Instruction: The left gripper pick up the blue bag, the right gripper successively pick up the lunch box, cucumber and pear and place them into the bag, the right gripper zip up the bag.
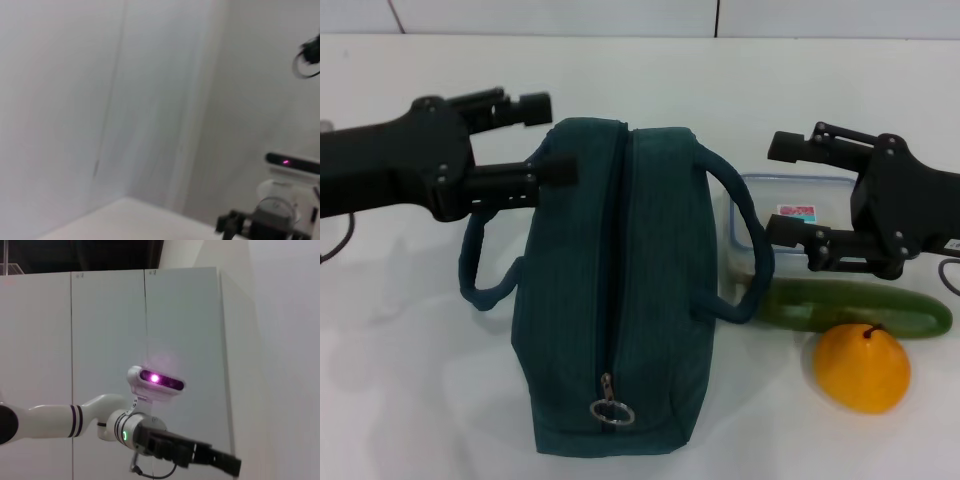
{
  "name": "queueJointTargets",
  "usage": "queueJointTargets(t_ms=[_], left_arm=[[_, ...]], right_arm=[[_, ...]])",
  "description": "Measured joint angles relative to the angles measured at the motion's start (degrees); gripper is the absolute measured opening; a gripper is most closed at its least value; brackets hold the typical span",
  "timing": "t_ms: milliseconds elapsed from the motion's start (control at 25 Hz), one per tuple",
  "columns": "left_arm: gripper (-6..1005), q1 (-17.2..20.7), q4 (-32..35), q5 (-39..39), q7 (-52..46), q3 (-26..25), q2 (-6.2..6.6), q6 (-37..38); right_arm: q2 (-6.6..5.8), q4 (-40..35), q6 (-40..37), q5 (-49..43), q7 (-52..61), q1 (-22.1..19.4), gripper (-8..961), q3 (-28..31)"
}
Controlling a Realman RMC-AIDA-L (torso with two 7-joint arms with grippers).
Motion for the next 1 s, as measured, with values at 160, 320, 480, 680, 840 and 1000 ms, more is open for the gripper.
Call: queueJointTargets(t_ms=[160,320,480,680,840,1000], left_arm=[[811,1.68,4.84,3.63,-6.55,-0.44,-1.27,-0.45],[808,2.59,5.98,5.15,-9.83,-0.5,-1.49,-0.5],[804,2.95,6.07,6.71,-12.32,-1.17,-1.45,-1.05],[800,2.69,5.42,10.18,-13.75,-1.13,-1.49,-3.34],[796,1.81,4.88,12.55,-14.92,-0.39,-1.58,-4.33],[793,0.37,4.76,14.9,-16.5,1.03,-1.61,-5.33]], right_arm=[[-0.36,-1.27,-0.01,0.0,0.76,-0.64,766,0.3],[-0.42,-1.49,0.14,-0.1,1.34,-0.61,766,0.73],[-0.41,-1.51,0.38,-0.14,1.86,-0.28,766,0.75],[-0.25,-1.55,0.88,-0.17,1.99,0.03,766,0.78],[-0.05,-1.55,1.32,-0.18,1.99,0.26,766,0.78],[0.01,-1.55,1.89,-0.18,1.99,0.25,766,0.78]])
